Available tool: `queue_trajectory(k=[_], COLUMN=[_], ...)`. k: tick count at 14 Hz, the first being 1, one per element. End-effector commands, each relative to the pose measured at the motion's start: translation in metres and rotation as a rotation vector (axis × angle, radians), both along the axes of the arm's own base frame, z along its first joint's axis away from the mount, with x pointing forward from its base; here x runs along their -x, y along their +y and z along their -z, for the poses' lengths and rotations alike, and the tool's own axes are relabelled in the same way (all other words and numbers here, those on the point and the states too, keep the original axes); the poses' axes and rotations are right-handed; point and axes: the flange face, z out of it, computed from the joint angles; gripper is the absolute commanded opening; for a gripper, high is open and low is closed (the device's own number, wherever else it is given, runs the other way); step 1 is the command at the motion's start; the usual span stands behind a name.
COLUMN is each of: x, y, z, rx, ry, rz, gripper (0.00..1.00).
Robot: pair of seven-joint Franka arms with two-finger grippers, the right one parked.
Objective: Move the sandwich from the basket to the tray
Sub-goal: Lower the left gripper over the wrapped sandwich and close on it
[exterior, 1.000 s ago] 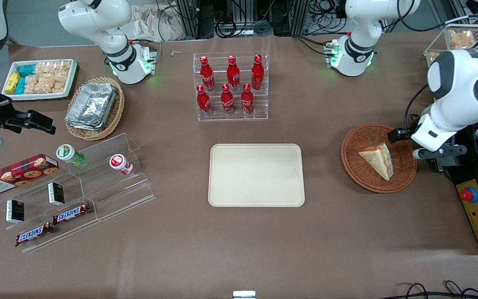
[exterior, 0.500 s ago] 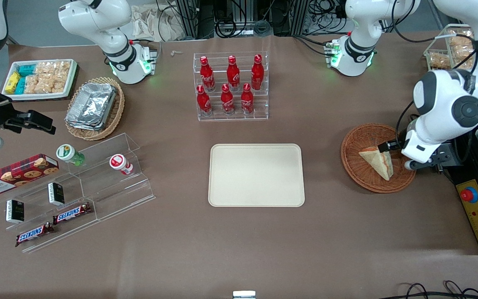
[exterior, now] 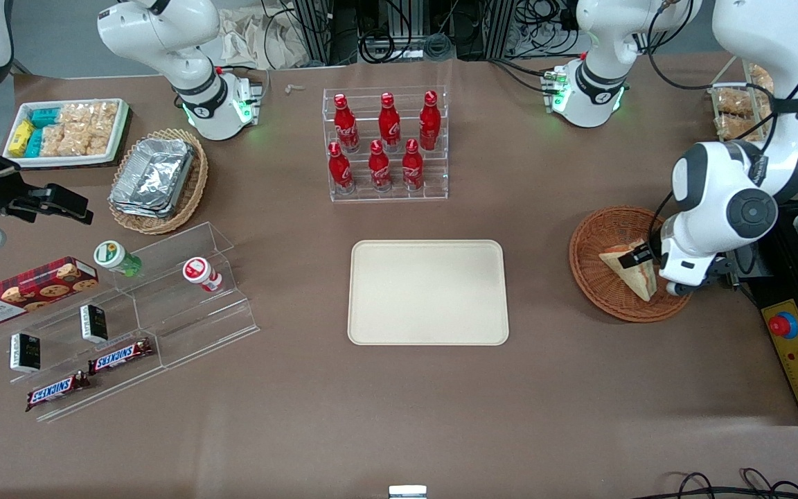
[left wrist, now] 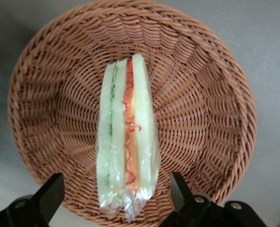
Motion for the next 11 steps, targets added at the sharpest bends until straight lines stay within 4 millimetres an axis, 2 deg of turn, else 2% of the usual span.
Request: queue_trajectory(k=[1, 6, 7, 8, 11], x=[0.008, 0.011, 0.011, 0.01, 0.009], y=[-0.003, 0.001, 0.002, 0.002, 0.001], z=[0.012, 0.026, 0.029, 0.03, 0.032], rx=[-0.006, -0.007, -0.007, -0.011, -0.02], ry=[-0.036, -0.023, -0.018, -0.017, -0.011], rz=[-0.034, -0.065, -0.071, -0.094, -0.131], gripper=[1.0, 0.98, 0.91, 0.78, 0.32])
